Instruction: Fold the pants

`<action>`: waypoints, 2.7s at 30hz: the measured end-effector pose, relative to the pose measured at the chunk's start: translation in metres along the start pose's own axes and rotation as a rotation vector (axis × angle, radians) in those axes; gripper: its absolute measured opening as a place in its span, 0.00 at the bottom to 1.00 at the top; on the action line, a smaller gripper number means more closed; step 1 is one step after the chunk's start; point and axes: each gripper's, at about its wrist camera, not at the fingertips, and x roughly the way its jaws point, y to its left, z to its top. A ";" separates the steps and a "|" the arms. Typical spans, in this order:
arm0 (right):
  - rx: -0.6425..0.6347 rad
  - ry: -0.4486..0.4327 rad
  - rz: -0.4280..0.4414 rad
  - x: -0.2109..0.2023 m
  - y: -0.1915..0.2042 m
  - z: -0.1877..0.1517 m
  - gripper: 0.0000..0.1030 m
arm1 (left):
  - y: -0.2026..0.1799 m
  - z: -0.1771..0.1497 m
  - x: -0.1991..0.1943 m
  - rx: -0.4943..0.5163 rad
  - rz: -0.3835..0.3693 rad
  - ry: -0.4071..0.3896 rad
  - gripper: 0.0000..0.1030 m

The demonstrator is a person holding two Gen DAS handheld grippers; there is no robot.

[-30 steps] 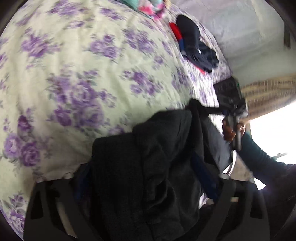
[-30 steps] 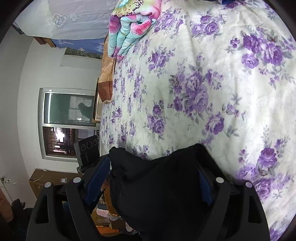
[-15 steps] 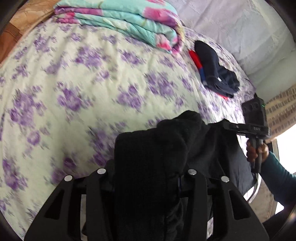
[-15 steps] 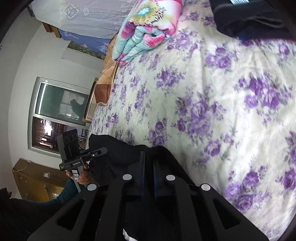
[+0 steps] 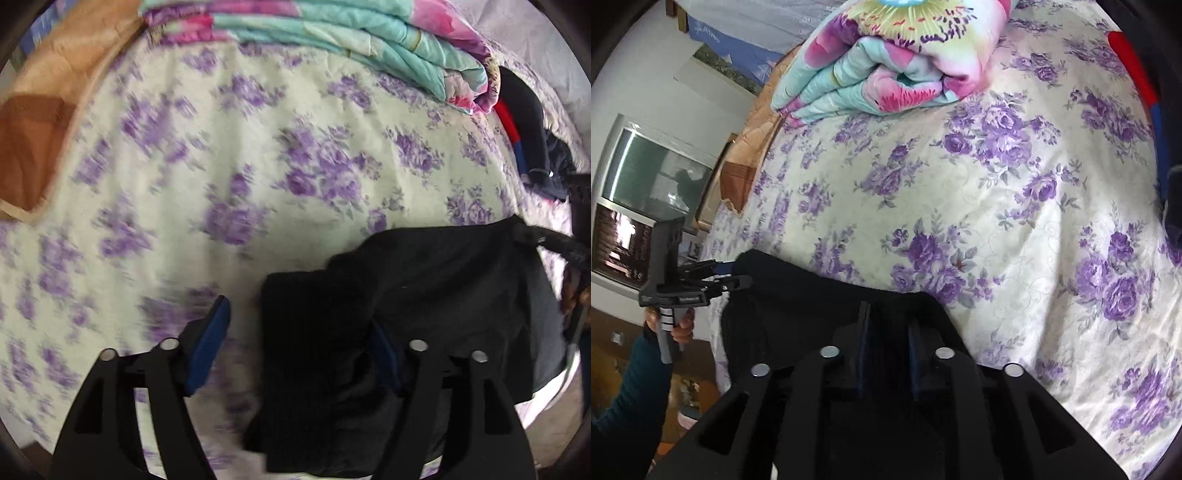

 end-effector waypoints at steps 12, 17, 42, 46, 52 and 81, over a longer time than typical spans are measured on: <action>-0.131 -0.151 -0.109 -0.081 0.041 -0.112 0.76 | -0.042 -0.044 -0.075 0.174 0.179 -0.176 0.73; -0.107 -0.100 -0.183 -0.095 0.035 -0.205 0.76 | -0.052 -0.066 -0.072 0.174 0.009 -0.169 0.74; 0.922 -1.059 0.017 -0.287 -0.172 -0.541 0.65 | -0.197 -0.100 -0.087 0.228 -0.028 -0.153 0.75; 0.920 -1.051 0.074 -0.277 -0.184 -0.518 0.15 | -0.245 -0.108 -0.086 0.293 -0.059 -0.142 0.79; 0.778 -1.119 0.029 -0.360 -0.175 -0.513 0.14 | -0.283 -0.117 -0.071 0.338 -0.068 -0.113 0.79; 0.840 -0.919 -0.076 -0.348 -0.240 -0.534 0.48 | -0.440 -0.151 -0.008 0.444 0.216 -0.193 0.81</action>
